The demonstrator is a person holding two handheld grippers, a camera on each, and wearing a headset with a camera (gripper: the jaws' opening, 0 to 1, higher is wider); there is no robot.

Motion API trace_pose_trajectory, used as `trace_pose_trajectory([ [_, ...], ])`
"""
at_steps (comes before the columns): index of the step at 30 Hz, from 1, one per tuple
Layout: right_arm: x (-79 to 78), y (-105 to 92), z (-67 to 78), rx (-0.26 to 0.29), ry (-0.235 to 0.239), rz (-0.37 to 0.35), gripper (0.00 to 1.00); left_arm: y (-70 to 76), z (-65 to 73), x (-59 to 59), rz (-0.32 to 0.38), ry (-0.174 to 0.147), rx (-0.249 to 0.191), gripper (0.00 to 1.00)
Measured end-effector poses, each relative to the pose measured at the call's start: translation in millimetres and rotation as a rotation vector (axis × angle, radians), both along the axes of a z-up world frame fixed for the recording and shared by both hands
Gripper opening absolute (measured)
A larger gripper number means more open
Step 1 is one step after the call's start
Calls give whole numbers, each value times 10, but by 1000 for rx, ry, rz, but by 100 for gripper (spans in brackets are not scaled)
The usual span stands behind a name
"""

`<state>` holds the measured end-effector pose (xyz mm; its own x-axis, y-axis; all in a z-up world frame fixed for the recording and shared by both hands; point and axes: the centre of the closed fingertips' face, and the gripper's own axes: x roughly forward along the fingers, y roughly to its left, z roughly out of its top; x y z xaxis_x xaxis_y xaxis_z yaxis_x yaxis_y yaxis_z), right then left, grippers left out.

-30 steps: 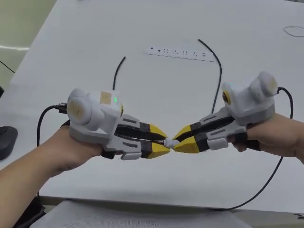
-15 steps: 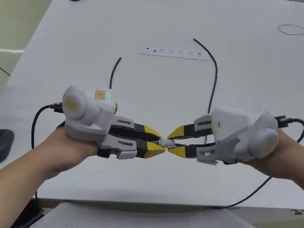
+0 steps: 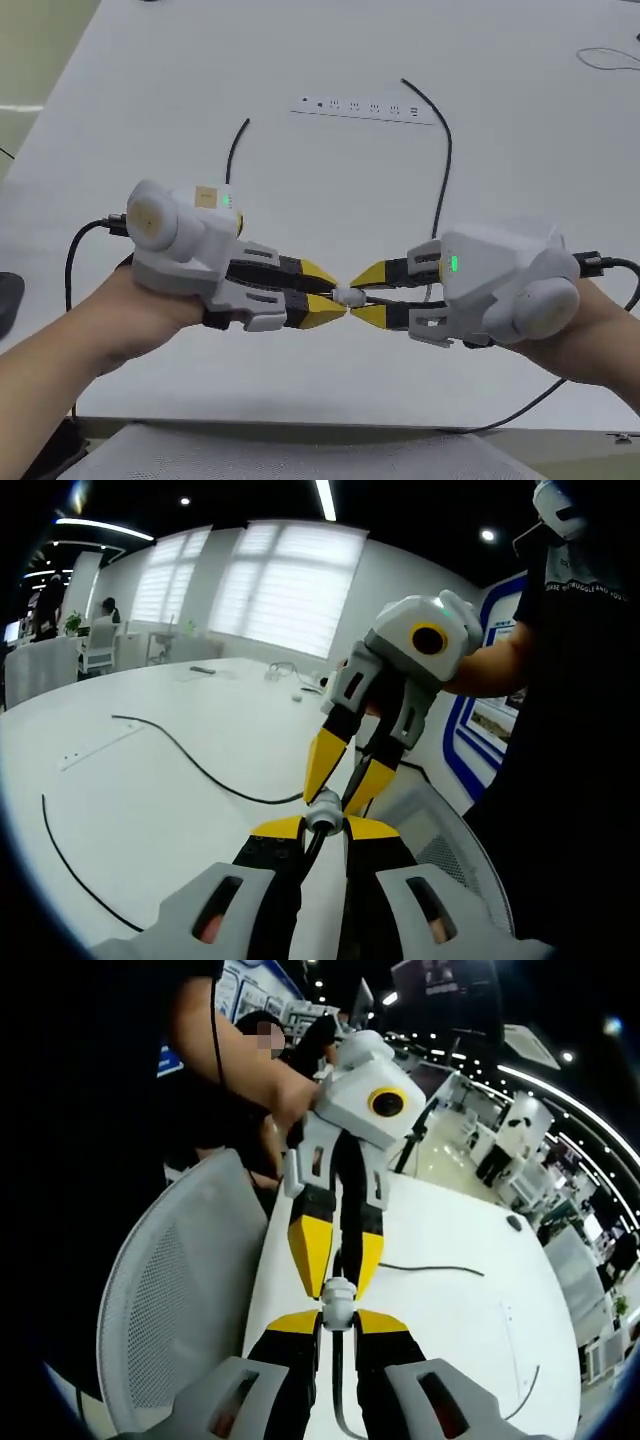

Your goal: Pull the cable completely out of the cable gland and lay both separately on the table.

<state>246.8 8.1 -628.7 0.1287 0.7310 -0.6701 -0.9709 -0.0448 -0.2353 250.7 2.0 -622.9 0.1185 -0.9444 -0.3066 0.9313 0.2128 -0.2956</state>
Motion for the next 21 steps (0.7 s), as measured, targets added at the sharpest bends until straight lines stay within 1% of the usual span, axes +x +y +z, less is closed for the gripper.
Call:
trace_pose_trajectory([
  [2, 8, 6, 17, -1, 14, -13, 8, 1, 11, 5, 1, -1, -3, 15],
  [3, 11, 6, 18, -1, 15, -16, 8, 3, 20, 8, 0, -6, -5, 15],
  [4, 29, 4, 25, -1, 17, -27, 9, 5, 26, 12, 1, -10, -7, 15],
  [5, 43, -7, 30, -1, 31, -51, 10, 6, 32, 15, 1, -14, -8, 15],
  [7, 68, -17, 64, 14, 40, -74, 12, 9, 38, 19, 2, -18, -11, 15],
  [8, 87, -22, 86, 27, 47, -93, 14, 12, 42, 27, 3, -27, -11, 15],
  [9, 93, -35, 99, 33, 57, -107, 16, 14, 44, 28, 3, -28, -10, 15],
  [10, 99, -58, 108, 41, 78, -128, 16, 17, 44, 29, 4, -27, -10, 15],
  [11, 112, -79, 106, 42, 81, -143, 17, 19, 44, 31, 5, -27, -10, 15],
  [12, 126, -101, 105, 43, 72, -148, 18, 20, 45, 32, 6, -28, -10, 15],
  [16, 115, -213, 29, 19, 74, -179, 17, 15, 41, 38, 8, -28, -9, 15],
  [19, 106, -261, 4, 20, 71, -205, 16, 6, 48, 43, 10, -27, -12, 15],
  [21, 105, -289, -17, 18, 62, -225, 15, 3, 57, 50, 13, -27, -16, 15],
])
